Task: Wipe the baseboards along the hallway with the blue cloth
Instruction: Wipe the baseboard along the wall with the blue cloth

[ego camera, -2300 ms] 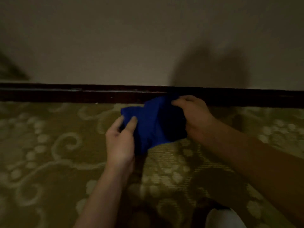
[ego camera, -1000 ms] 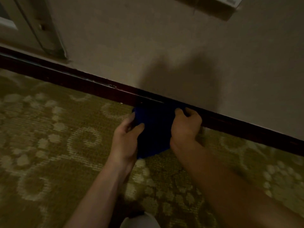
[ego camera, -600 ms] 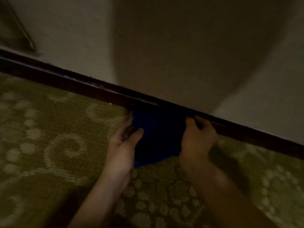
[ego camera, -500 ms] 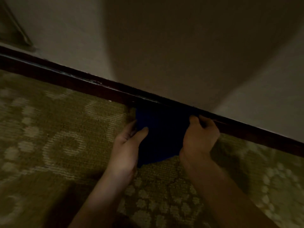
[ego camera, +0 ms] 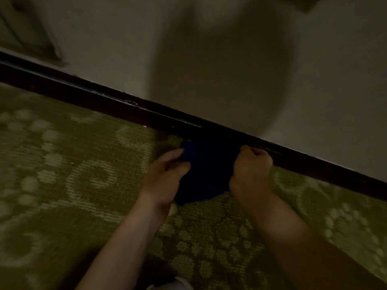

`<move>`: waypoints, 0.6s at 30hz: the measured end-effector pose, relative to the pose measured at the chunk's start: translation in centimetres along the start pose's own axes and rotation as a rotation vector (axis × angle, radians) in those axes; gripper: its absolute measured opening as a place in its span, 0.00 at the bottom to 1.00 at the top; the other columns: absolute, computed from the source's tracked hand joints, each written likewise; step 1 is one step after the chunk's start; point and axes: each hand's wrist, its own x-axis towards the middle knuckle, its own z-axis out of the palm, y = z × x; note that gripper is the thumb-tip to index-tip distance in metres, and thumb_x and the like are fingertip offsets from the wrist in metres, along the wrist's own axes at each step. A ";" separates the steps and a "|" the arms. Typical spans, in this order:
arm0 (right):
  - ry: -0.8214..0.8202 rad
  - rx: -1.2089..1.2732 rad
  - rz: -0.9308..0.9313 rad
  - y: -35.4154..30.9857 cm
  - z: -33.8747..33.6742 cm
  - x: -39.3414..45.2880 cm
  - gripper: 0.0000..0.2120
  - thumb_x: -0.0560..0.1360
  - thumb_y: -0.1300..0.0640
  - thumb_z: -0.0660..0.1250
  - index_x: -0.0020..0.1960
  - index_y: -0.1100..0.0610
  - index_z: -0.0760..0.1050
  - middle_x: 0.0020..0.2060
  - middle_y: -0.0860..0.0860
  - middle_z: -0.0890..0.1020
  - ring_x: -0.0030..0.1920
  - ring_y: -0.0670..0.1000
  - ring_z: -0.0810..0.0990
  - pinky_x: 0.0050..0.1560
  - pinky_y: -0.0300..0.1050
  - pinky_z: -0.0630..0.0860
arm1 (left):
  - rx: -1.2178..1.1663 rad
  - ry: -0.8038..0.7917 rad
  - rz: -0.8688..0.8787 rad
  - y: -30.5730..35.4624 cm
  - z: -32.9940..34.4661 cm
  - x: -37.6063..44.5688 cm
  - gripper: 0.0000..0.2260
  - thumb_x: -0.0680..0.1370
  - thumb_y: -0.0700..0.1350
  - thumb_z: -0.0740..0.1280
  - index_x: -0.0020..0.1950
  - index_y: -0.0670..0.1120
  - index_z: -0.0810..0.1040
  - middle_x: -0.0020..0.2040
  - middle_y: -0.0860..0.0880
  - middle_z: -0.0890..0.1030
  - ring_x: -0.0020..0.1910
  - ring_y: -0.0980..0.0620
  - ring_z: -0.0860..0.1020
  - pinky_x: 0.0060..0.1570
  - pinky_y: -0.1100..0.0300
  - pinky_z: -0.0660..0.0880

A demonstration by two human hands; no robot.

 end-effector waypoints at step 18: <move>-0.395 0.260 0.396 -0.5 -1.8 -0.1 0.20 0.72 0.58 0.70 0.63 0.58 0.74 0.52 0.58 0.81 0.49 0.60 0.82 0.43 0.59 0.82 | -0.230 0.124 -0.151 1.3 3.6 2.5 0.10 0.77 0.41 0.68 0.57 0.45 0.82 0.51 0.42 0.85 0.48 0.40 0.84 0.46 0.47 0.81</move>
